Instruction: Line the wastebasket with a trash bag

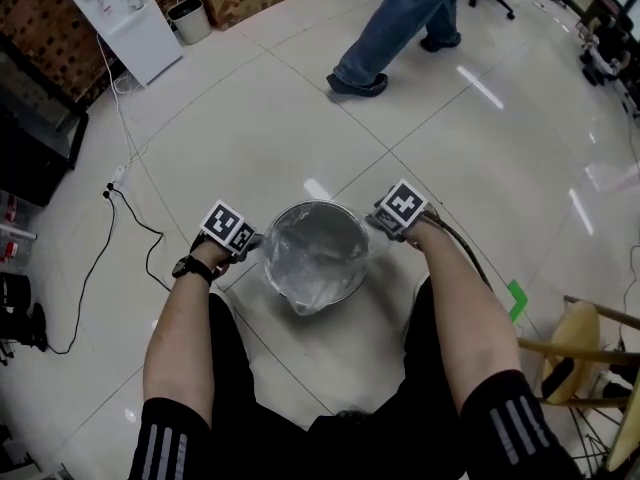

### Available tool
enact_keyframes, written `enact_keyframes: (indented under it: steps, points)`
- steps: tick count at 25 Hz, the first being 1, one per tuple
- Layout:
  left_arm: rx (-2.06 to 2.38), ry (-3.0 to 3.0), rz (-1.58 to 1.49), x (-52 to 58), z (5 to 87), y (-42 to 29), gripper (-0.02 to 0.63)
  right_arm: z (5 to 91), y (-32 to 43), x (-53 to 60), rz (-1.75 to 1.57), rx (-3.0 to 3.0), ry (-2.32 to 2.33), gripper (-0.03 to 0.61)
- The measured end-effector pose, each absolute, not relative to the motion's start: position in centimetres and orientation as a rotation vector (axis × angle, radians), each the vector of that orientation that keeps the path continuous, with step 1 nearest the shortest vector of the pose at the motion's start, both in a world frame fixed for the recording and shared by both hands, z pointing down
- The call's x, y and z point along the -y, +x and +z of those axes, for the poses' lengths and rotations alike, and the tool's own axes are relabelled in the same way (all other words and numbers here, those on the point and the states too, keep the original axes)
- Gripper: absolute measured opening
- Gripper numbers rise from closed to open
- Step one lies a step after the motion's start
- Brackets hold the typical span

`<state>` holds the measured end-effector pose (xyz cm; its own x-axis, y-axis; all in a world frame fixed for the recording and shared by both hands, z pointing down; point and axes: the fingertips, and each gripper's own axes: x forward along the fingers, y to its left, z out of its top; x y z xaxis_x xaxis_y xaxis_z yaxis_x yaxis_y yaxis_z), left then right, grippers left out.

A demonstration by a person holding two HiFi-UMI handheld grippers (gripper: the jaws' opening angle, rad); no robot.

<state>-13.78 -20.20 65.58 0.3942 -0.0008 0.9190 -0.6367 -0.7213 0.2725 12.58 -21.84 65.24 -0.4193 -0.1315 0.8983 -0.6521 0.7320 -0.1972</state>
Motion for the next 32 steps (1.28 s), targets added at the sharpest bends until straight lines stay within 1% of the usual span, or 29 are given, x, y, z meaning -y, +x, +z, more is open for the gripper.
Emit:
enact_keyframes:
  steps: [3,10,16,21,26,27,30,32]
  points:
    - [0.559,2.056,1.307,19.7,64.9,-13.7,0.117,64.1,13.0,20.9,0.743,2.000,0.621,0.181]
    - [0.572,2.104,1.428,18.2,63.6,-15.1,0.118,62.4,13.1,18.4,0.854,2.056,0.623,0.181]
    - [0.600,2.141,1.461,17.2,61.2,-16.2,0.118,58.5,14.7,18.2,0.846,2.133,0.686,0.181]
    - [0.507,2.218,1.469,14.6,58.0,-14.9,0.132,54.9,14.4,16.7,0.623,2.111,0.613,0.181]
    - [0.482,2.252,1.601,12.4,57.8,-14.9,0.138,52.2,11.7,13.4,0.219,2.048,0.483,0.183]
    - [0.482,2.271,1.616,12.1,57.4,-14.9,0.138,51.7,10.8,12.6,0.123,2.047,0.447,0.188]
    - [0.458,2.321,1.627,10.6,56.1,-14.3,0.140,50.8,8.0,10.7,-0.155,2.034,0.344,0.237]
    - [0.436,2.329,1.657,9.6,55.6,-14.0,0.153,51.2,7.2,10.8,-0.261,2.013,0.322,0.256]
